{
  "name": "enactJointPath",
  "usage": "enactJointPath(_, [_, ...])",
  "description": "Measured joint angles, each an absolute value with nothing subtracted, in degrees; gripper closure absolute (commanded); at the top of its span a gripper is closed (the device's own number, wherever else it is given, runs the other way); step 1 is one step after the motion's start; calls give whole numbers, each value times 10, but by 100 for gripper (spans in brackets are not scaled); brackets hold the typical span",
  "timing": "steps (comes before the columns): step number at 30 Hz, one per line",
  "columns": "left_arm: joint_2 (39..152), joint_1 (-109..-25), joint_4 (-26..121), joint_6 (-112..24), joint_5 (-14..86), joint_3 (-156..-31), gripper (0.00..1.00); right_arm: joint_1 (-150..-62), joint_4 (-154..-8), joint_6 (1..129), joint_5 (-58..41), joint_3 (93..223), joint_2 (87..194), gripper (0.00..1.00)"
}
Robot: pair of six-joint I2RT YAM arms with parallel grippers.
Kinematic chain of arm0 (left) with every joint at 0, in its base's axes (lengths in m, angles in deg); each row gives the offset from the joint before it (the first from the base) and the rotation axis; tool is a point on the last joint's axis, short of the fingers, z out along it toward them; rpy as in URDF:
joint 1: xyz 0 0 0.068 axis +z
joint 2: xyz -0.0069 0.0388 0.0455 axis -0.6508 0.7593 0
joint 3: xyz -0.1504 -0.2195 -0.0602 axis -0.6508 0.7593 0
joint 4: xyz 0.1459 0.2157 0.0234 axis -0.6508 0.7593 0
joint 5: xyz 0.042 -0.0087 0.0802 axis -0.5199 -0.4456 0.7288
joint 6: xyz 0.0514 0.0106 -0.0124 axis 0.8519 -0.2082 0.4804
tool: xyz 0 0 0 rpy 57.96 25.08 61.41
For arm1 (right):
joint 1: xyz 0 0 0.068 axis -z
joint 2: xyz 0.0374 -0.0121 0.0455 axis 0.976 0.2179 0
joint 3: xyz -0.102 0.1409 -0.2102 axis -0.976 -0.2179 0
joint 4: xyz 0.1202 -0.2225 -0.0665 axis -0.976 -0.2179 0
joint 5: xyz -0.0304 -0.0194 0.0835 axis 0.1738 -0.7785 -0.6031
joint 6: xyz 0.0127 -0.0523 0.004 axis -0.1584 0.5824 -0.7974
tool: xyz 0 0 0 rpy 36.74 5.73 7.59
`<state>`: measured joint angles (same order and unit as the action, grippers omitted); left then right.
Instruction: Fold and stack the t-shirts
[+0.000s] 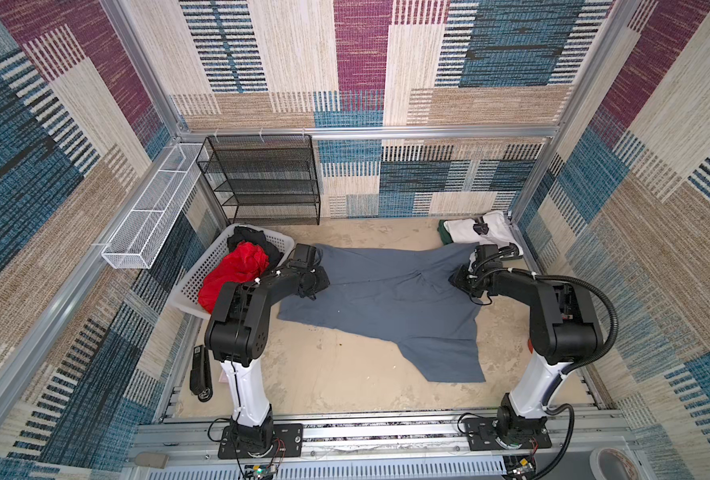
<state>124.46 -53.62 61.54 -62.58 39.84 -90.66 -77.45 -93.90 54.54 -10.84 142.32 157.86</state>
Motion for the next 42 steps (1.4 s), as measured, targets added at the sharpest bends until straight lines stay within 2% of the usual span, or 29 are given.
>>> enactJointPath(2, [1250,-534,622,-624,404,-917,72,-775,-944,545,-108,1431,1581,61])
enactJointPath(6, [1251,-529,630,-620,405,-924,73,-776,-952,546,-108,1442,1582,73])
enactJointPath(12, [1255,-527,637,-616,405,-937,76,-776,-958,546,-108,1448,1583,79])
enactJointPath(15, [1259,-526,638,-616,405,-943,83,-776,-959,546,-108,1449,1584,78])
enactJointPath(18, [1262,-525,641,-614,405,-945,84,-776,-962,546,-108,1453,1584,78])
enactJointPath(24, [1275,-525,646,-607,405,-960,95,-777,-963,546,-109,1463,1585,80])
enactJointPath(25, [1277,-525,647,-605,405,-961,100,-777,-963,546,-109,1463,1586,81])
enactJointPath(40, [1254,-524,674,-590,390,-1011,100,-778,-965,550,-104,1461,1586,82])
enactJointPath(42, [1257,-524,685,-587,390,-1019,100,-778,-965,550,-104,1459,1586,76])
